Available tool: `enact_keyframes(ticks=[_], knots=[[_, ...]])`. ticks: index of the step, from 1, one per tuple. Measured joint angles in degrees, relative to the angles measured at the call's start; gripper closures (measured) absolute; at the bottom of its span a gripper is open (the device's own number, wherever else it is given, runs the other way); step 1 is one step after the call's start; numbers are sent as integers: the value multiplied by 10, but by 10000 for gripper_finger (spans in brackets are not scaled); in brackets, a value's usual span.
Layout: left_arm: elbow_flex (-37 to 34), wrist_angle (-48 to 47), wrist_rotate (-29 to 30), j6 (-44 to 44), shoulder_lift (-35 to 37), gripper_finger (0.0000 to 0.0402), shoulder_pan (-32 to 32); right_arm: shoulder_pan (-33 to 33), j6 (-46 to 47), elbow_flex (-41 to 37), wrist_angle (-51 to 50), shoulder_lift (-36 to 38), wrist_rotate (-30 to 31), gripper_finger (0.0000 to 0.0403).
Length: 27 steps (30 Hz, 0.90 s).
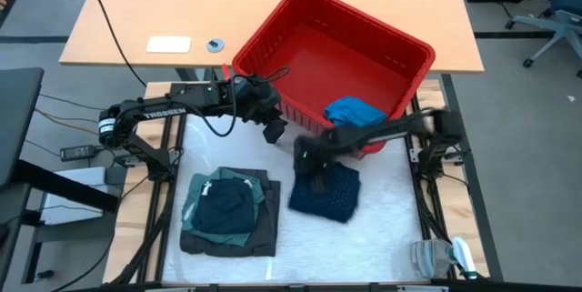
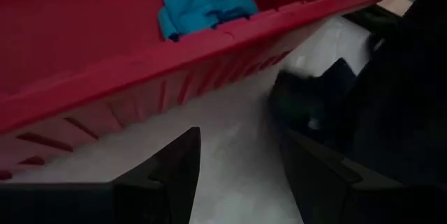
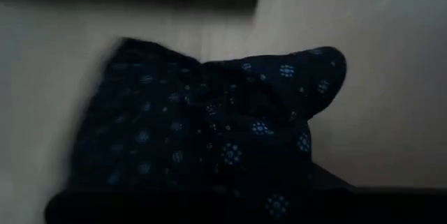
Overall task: Fold laundry
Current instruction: Stack the dark blue polo on top of the light blue shorts
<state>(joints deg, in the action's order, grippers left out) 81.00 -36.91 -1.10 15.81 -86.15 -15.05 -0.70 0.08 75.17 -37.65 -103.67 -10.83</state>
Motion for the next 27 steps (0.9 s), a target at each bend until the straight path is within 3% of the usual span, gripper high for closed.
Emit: enact_keyframes(ticks=[6, 17, 27], knots=[[1, 23, 0, 3, 0, 200, -16, -56, 27, 71, -100, 79, -30, 360], [1, 29, 0, 12, 0, 200, -28, -149, 56, 202, -122, 186, -45, 360], [0, 32, 0, 29, 0, 200, -59, -295, -46, 328, -182, 205, -15, 360]])
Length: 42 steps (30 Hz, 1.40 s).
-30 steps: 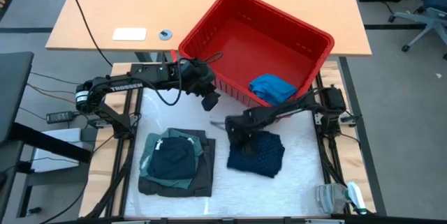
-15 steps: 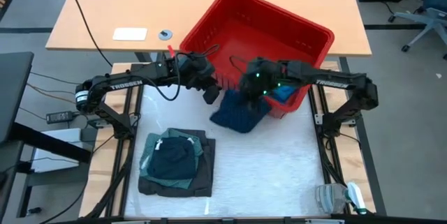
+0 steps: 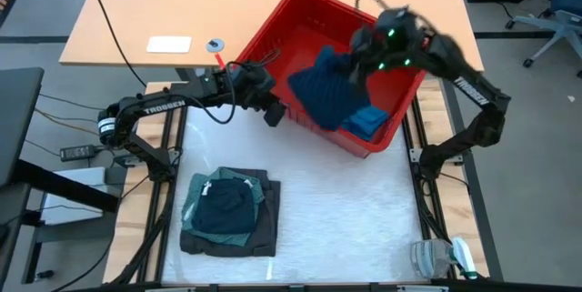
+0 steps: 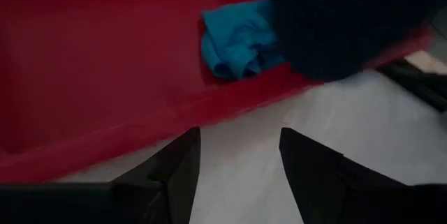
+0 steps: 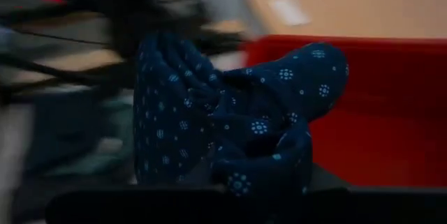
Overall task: Fold laundry
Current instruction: Stack the dark blue polo on top of the light blue shorts
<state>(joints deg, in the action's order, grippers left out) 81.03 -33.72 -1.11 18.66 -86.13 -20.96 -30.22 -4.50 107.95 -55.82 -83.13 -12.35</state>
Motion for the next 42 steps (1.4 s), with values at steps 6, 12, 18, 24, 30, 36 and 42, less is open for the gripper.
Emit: enact_keyframes(ticks=[6, 12, 18, 24, 30, 36, 42], knots=[[0, 44, 0, 22, 0, 200, -26, -111, -81, 1, -62, -24, -3, 360], [0, 70, 0, 61, 0, 200, -38, -172, -103, 1, -188, -69, -26, 360], [0, 69, 25, 83, -1, 200, -36, -188, -90, -6, -228, -75, -127, 360], [0, 71, 37, 63, -2, 200, -55, -207, -130, -85, -236, -151, -169, 360], [0, 77, 40, 26, -2, 200, -116, -222, -203, -143, -202, -291, -127, 360], [0, 78, -16, 11, -2, 200, -181, -223, -214, -145, -187, -367, -119, 350], [0, 78, -37, -14, -2, 200, -219, -224, -193, -129, -129, -332, -92, 213]])
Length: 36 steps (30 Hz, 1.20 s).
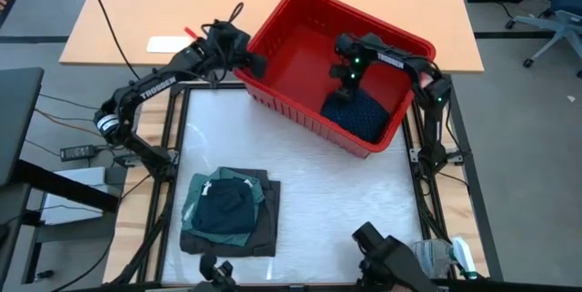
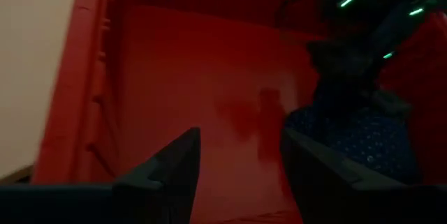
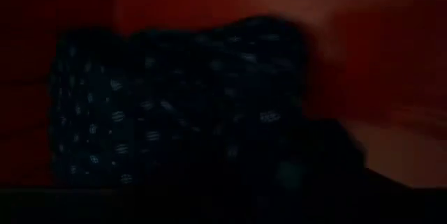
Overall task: Fold laundry
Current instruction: Stack the dark blue polo on top of the light blue shorts, then put the dark blue shorts into the red bin
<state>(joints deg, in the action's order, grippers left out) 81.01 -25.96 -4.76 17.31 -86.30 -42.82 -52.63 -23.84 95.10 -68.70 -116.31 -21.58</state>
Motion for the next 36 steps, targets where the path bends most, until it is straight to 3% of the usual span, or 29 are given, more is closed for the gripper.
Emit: enact_keyframes(ticks=[5, 11, 14, 19, 24, 26, 29, 36], knots=[[0, 0, -14, -5, 0, 200, -18, -4, 49, 25, 35, 54, 87, 133], [0, -1, -42, 9, 6, 200, -21, -3, 120, 27, 90, 128, 138, 115], [13, -30, -49, 21, 24, 200, -21, -4, 136, 27, 122, 168, 99, 121], [59, -97, -45, -4, 39, 204, 8, 0, 139, 27, 185, 209, -71, 140], [60, -132, -45, 25, 39, 212, 86, 24, 152, 27, 222, 213, -217, 183], [60, -152, -33, 48, 39, 214, 128, 48, 182, 27, 240, 210, -227, 207], [60, -197, 34, 90, 39, 214, 203, 97, 187, 27, 245, 209, -207, 242], [59, -312, 126, 214, 39, 214, 349, 237, 159, 27, 249, 209, -79, 266]])
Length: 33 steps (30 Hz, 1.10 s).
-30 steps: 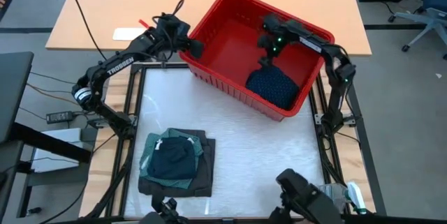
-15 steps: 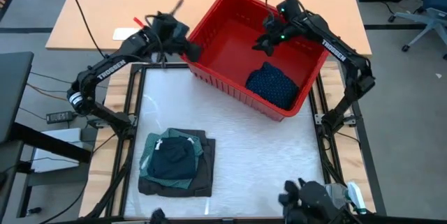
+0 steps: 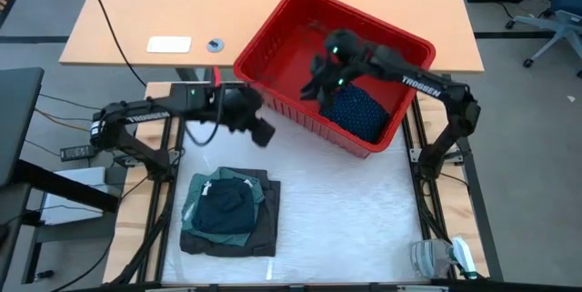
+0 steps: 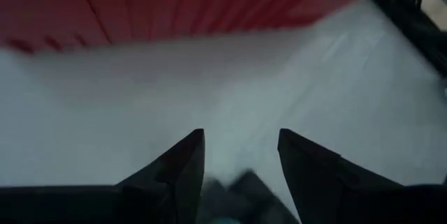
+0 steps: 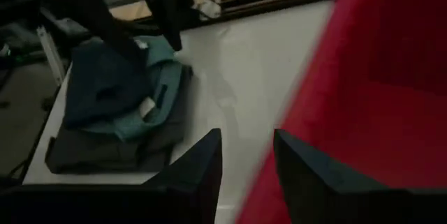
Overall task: Fold laundry
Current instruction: Put the dark blue shorts into the red bin
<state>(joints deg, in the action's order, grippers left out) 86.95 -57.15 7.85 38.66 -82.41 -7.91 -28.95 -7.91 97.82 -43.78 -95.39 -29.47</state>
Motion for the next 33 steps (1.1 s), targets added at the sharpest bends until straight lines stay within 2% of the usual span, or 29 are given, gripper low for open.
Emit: enact_keyframes(ticks=[5, 9, 17, 22, 25, 29, 33], knots=[[-14, -49, 18, 69, 2, 214, 70, 78, 33, 0, 46, 0, 50, 256], [-32, -88, 23, 98, 8, 214, 113, 116, 64, 0, 71, -1, 61, 240], [-153, -73, 24, 154, 78, 214, 189, 171, 176, -7, 90, -25, 130, 183], [-209, -46, 30, 256, 159, 214, 286, 223, 275, -6, 221, -95, 144, 168], [-236, -56, 68, 317, 205, 214, 367, 255, 335, 0, 299, -158, 141, 168], [-297, -46, 102, 395, 260, 214, 463, 279, 388, 27, 319, -228, 147, 169], [-389, 52, 98, 407, 278, 214, 501, 296, 402, 37, 314, -270, 186, 169]])
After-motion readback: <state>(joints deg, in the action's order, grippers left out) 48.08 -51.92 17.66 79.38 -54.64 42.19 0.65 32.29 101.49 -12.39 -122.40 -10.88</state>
